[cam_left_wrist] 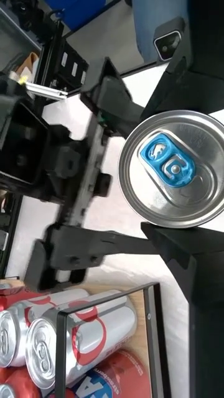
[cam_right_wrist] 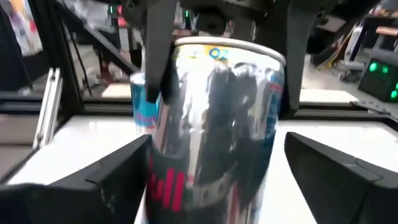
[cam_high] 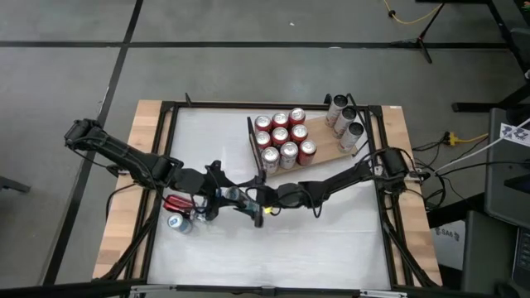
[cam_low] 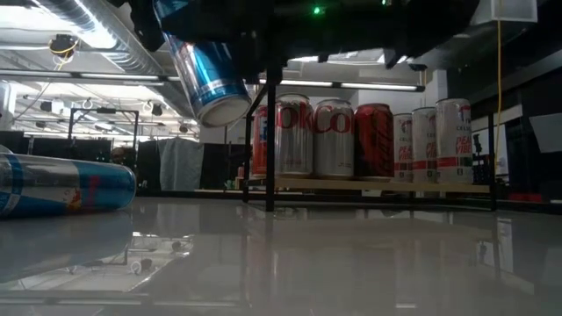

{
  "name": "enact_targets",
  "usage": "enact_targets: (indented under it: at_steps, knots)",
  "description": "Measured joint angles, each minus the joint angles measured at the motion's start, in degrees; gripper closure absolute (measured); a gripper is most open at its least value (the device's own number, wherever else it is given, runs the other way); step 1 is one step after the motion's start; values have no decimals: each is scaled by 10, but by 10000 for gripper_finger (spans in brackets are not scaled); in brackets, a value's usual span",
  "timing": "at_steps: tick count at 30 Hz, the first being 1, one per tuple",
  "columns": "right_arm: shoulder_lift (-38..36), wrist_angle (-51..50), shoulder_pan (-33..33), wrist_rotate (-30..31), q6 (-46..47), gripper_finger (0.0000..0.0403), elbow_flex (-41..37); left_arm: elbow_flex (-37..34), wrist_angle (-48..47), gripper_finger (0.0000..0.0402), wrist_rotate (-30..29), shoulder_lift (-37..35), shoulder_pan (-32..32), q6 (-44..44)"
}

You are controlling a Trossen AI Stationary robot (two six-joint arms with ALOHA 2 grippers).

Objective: Place canned beverage on shelf
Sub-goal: Put the right blue soda can on the shelf

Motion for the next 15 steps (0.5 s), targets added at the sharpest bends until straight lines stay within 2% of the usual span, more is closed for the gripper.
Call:
enact_targets:
  at_steps: [5,12,15]
  knots:
    - [-60,-144,0,0,0,30,0,0,1,187,-4,0,0,0]
    - [-153,-350,1,0,0,27,0,0,4,187,-10,0,0,-3]
    - [-195,-421,9,0,-1,27,0,0,7,187,-17,0,1,-40]
